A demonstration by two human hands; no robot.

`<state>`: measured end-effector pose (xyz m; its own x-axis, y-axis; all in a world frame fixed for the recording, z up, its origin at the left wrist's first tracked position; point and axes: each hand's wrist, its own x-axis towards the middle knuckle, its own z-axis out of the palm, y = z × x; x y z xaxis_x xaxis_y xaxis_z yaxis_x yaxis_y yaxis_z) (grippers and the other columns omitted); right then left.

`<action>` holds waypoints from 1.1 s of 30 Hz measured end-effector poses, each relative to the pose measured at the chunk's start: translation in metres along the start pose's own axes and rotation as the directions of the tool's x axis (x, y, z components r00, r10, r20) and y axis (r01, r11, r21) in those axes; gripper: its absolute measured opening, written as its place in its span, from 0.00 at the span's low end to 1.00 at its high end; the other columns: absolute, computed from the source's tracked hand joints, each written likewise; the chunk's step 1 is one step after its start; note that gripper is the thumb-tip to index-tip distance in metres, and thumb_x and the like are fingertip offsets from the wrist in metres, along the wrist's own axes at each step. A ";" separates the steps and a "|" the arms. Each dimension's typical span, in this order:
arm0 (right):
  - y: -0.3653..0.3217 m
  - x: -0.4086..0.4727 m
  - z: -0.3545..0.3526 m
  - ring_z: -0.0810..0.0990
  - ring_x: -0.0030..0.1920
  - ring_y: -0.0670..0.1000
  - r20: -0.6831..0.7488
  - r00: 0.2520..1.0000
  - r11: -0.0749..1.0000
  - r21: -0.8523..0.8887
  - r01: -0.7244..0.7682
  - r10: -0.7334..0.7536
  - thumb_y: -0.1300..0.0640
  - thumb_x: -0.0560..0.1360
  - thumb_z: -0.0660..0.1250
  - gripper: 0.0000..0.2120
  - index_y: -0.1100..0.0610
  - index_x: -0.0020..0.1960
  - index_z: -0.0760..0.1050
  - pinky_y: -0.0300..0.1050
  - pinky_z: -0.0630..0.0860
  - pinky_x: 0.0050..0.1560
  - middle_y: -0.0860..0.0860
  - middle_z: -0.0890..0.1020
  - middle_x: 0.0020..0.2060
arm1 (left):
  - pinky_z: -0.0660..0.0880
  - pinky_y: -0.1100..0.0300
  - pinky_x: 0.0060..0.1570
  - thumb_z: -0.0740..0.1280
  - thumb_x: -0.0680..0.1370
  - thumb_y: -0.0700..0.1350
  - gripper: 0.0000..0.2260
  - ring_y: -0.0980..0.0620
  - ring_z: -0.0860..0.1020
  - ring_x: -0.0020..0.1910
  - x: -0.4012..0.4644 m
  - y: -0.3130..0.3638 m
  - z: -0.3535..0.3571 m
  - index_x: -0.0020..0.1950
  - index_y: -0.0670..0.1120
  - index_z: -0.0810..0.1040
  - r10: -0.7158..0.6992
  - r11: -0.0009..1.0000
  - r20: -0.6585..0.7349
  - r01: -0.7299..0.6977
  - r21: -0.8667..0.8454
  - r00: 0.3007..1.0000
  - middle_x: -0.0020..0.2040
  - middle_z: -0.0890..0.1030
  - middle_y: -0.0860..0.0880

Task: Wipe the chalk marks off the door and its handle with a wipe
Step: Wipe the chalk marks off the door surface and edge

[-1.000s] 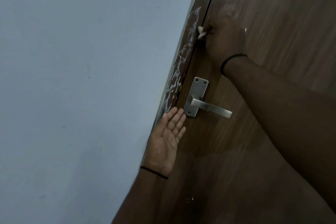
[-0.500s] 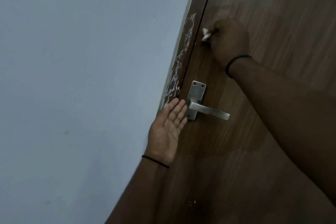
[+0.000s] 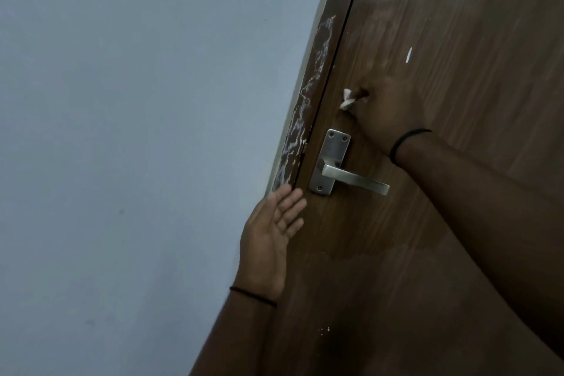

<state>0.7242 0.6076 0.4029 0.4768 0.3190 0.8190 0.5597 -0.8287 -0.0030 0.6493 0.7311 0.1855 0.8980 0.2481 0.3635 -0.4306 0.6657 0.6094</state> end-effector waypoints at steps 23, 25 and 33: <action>-0.018 -0.176 0.123 0.83 0.48 0.62 0.214 0.902 0.927 0.085 0.366 -0.375 0.63 0.76 0.63 0.10 0.63 0.49 0.83 0.57 0.79 0.49 0.60 0.84 0.47 | 0.73 0.50 0.64 0.57 0.83 0.48 0.17 0.47 0.81 0.60 -0.029 -0.087 -0.070 0.67 0.42 0.75 -0.177 0.981 -0.332 0.141 -0.130 0.926 0.59 0.83 0.44; -0.021 -0.179 0.135 0.83 0.46 0.61 0.207 0.918 0.940 0.106 0.324 -0.339 0.66 0.75 0.67 0.06 0.62 0.47 0.83 0.56 0.79 0.48 0.59 0.84 0.44 | 0.75 0.50 0.61 0.56 0.84 0.47 0.16 0.46 0.82 0.58 -0.030 -0.093 -0.076 0.65 0.42 0.77 -0.204 0.977 -0.375 0.164 -0.136 0.904 0.57 0.84 0.43; -0.042 -0.185 0.173 0.79 0.40 0.58 0.194 0.953 0.971 -0.009 0.237 -0.231 0.66 0.72 0.69 0.05 0.59 0.43 0.83 0.51 0.74 0.41 0.55 0.81 0.36 | 0.75 0.53 0.51 0.56 0.84 0.47 0.16 0.48 0.83 0.47 -0.026 -0.102 -0.087 0.61 0.41 0.79 -0.227 0.971 -0.368 0.182 -0.154 0.902 0.49 0.85 0.44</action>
<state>0.7297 0.6626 0.1522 0.4565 0.5848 0.6705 0.6509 -0.7333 0.1965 0.6779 0.7182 0.0528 0.9408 0.3315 -0.0703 -0.2409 0.8003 0.5490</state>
